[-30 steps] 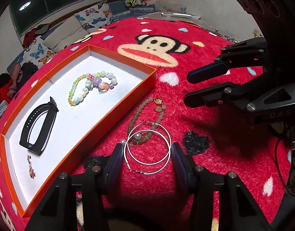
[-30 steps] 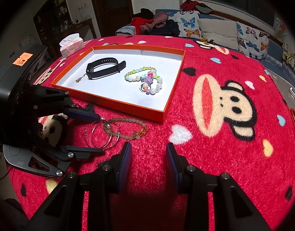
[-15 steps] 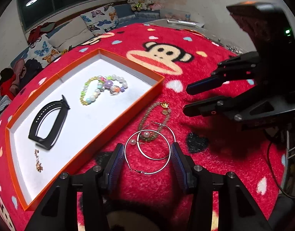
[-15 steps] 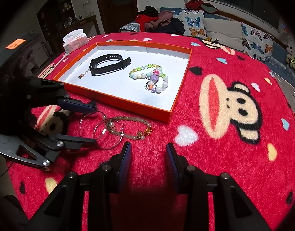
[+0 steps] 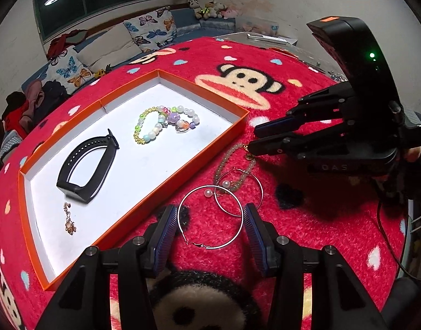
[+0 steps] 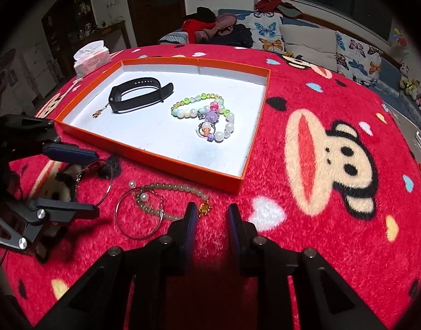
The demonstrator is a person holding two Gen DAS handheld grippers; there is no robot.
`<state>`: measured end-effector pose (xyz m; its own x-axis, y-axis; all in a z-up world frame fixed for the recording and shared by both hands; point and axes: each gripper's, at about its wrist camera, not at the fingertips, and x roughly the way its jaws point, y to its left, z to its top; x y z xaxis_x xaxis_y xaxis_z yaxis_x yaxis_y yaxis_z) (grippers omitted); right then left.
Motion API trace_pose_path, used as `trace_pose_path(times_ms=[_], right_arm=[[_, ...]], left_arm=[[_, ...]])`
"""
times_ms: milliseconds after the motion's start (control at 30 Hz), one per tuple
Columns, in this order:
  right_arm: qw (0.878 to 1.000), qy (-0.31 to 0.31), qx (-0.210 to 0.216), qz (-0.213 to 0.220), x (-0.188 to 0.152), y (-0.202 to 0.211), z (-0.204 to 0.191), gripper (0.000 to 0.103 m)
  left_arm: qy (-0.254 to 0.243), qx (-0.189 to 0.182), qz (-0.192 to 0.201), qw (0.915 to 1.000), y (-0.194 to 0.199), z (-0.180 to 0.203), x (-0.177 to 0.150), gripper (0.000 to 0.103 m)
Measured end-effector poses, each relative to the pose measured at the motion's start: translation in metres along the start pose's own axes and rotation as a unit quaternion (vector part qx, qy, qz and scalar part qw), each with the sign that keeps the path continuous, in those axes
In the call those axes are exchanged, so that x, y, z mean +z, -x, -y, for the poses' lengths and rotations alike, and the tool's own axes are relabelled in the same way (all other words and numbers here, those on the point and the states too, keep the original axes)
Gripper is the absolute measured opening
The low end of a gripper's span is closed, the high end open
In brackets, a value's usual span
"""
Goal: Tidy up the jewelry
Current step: 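Grasp the silver hoop earring with the left tool while the right tool grasps the green bead bracelet, then carry hoop and green bracelet over the box and open both tools to drop them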
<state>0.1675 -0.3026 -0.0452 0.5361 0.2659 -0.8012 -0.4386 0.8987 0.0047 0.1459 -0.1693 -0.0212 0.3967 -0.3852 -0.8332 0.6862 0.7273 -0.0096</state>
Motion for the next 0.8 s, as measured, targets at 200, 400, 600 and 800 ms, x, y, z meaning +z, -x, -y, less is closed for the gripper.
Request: trace_pose_path(times_ms=[200, 400, 600, 800], right_arm=[[1.0, 0.009, -0.018, -0.004, 0.003, -0.005, -0.008, 0.019], [0.999, 0.027, -0.042, -0.009, 0.005, -0.011, -0.017, 0.014], [0.999, 0.017, -0.037, -0.008, 0.003, -0.008, -0.015, 0.013], [0.999, 0.015, -0.03, 0.014, 0.003, 0.011, -0.018, 0.013]], left_arm=[[0.001, -0.004, 0.006, 1.0, 0.003, -0.001, 0.0, 0.053], [0.002, -0.004, 0.012, 0.9999, 0.009, -0.001, -0.001, 0.053], [0.011, 0.001, 0.013, 0.9999, 0.014, -0.006, -0.006, 0.053], [0.022, 0.005, 0.019, 0.9996, 0.021, -0.013, -0.007, 0.053]])
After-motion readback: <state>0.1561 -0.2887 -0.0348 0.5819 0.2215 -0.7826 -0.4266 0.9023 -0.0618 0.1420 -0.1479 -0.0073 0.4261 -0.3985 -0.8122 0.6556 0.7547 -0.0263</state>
